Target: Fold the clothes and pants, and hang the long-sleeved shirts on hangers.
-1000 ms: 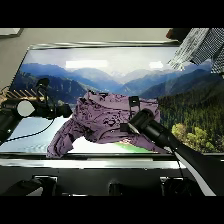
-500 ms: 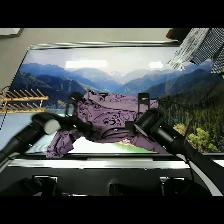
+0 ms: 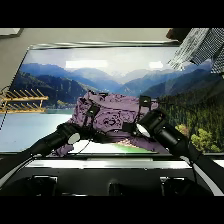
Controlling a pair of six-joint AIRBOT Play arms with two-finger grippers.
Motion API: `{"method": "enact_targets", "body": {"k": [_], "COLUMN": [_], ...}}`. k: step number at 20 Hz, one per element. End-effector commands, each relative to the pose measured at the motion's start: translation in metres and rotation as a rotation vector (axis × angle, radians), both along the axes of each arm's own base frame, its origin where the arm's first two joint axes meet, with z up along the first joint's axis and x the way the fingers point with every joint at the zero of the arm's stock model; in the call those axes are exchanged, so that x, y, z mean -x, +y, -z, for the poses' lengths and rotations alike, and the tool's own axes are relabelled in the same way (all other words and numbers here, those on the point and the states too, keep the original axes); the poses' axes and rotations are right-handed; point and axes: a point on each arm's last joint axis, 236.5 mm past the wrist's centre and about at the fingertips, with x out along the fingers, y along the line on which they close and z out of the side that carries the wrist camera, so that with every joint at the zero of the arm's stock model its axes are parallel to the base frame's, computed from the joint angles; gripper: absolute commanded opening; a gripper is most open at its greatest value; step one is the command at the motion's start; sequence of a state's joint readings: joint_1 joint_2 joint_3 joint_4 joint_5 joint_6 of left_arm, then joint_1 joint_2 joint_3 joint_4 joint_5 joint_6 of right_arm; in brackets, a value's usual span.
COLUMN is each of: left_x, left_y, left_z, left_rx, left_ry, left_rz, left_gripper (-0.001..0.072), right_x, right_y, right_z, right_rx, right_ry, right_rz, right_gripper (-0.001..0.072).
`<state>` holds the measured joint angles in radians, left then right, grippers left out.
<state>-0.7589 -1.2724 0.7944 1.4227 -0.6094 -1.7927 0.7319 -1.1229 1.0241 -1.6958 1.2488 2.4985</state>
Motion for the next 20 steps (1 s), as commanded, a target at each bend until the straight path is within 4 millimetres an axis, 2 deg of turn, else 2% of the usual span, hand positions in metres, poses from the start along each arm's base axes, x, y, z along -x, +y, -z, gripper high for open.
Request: {"method": "enact_targets", "body": {"k": [1,4,5,6,8,9,11,13,16,18,20], "left_x": [-0.005,-0.008,-0.008,-0.007,-0.005,-0.006,-0.011,-0.028,-0.049,-0.059,-0.065], "left_y": [0.007,0.015,0.016,0.017,0.018,0.016,0.027,0.045,0.064,0.066,0.075], "left_z": [0.012,0.019,0.021,0.025,0.028,0.024,0.008,-0.029,-0.105,-0.161,-0.211], "left_rx": [-0.043,-0.081,-0.083,-0.087,-0.082,-0.077,-0.102,-0.097,0.057,0.184,0.218], "left_ry": [-0.012,-0.009,-0.003,0.010,0.034,0.044,0.091,0.109,0.139,0.115,0.057], "left_rz": [0.003,-0.011,-0.022,-0.035,-0.071,-0.080,-0.114,-0.151,-0.186,-0.169,-0.158], "left_gripper": [0.0559,0.0559,0.0538,0.0441,0.0027,0.0025,0.0023,0.0022,0.0022,0.0022,0.0022], "right_x": [0.006,0.005,0.005,0.005,0.005,0.005,0.005,-0.003,-0.018,-0.030,-0.042], "right_y": [0.007,0.007,0.007,0.006,0.006,0.006,0.005,0.004,0.010,0.022,0.033], "right_z": [0.000,-0.001,-0.001,-0.001,-0.001,-0.001,-0.004,-0.020,-0.056,-0.090,-0.136], "right_rx": [-0.036,-0.043,-0.044,-0.042,-0.043,-0.042,-0.045,-0.052,-0.083,-0.136,-0.192], "right_ry": [0.024,0.023,0.023,0.021,0.021,0.023,0.018,-0.030,-0.108,-0.176,-0.266], "right_rz": [0.016,0.042,0.045,0.049,0.053,0.054,0.056,0.056,0.042,0.009,-0.046], "right_gripper": [0.0031,0.0031,0.0030,0.0030,0.0030,0.0030,0.0030,0.0030,0.0029,0.0029,0.0029]}}
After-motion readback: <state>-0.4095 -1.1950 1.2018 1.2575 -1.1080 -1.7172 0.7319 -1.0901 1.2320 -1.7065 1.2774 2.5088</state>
